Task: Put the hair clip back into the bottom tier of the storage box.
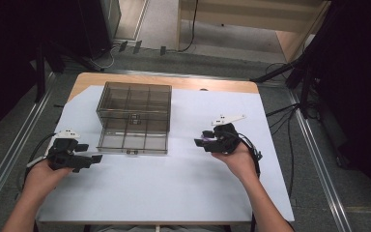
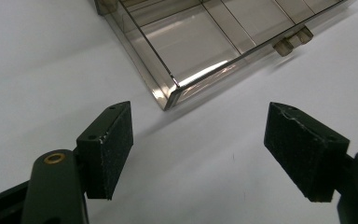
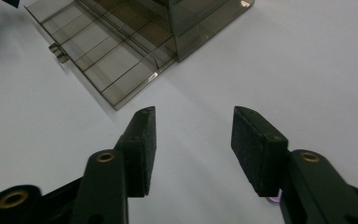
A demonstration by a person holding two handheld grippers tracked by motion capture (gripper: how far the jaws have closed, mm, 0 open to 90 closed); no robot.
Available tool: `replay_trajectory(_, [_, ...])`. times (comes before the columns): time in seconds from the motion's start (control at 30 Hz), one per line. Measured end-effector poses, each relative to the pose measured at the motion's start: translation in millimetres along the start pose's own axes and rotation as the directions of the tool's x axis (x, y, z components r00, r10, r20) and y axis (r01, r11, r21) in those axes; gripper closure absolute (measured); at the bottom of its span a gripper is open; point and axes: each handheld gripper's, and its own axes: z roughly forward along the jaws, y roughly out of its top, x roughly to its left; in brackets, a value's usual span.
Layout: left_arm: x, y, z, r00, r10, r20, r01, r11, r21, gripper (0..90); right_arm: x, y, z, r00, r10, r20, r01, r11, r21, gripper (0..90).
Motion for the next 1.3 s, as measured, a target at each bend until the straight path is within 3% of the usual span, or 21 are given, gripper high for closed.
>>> replay_trajectory(0.37, [-1.1,-0.1,1.3,1.0000,0.009,-0.004,-0.009,0.9999,0.014,24.6,-5.0,-1.7,0.3,0.9997,0.019,-0.011,-0.019,1.000,0.013,57.2])
replay_trajectory(0.6, [-2.2,0.0,2.0,0.9999,0.013,-0.002,-0.013,0.9998,0.015,24.6,-6.8,0.6,-1.0,0.9995,0.031,0.005,-0.031,0.999,0.015,58.5])
replay_trajectory(1.0, [-2.2,-1.3,0.7,0.9999,0.011,-0.002,-0.011,0.9998,0.015,24.6,-8.8,5.2,-3.2,0.9993,0.030,0.020,-0.032,0.997,0.064,59.9])
replay_trajectory(1.07, [-2.0,-1.4,0.4,0.9999,0.010,-0.001,-0.010,0.9998,0.016,24.6,-9.0,5.7,-3.3,0.9991,0.036,0.021,-0.037,0.997,0.072,60.0])
replay_trajectory(1.17, [-2.2,-2.2,-0.2,0.9999,0.010,-0.004,-0.009,0.9999,0.013,24.6,-12.4,8.0,-2.7,0.9954,0.093,0.023,-0.095,0.990,0.106,60.2])
replay_trajectory(1.3, [-2.7,-2.9,-0.7,1.0000,0.008,-0.004,-0.008,0.9998,0.016,24.6,-14.8,8.2,-2.3,0.9957,0.088,0.029,-0.090,0.989,0.116,60.1])
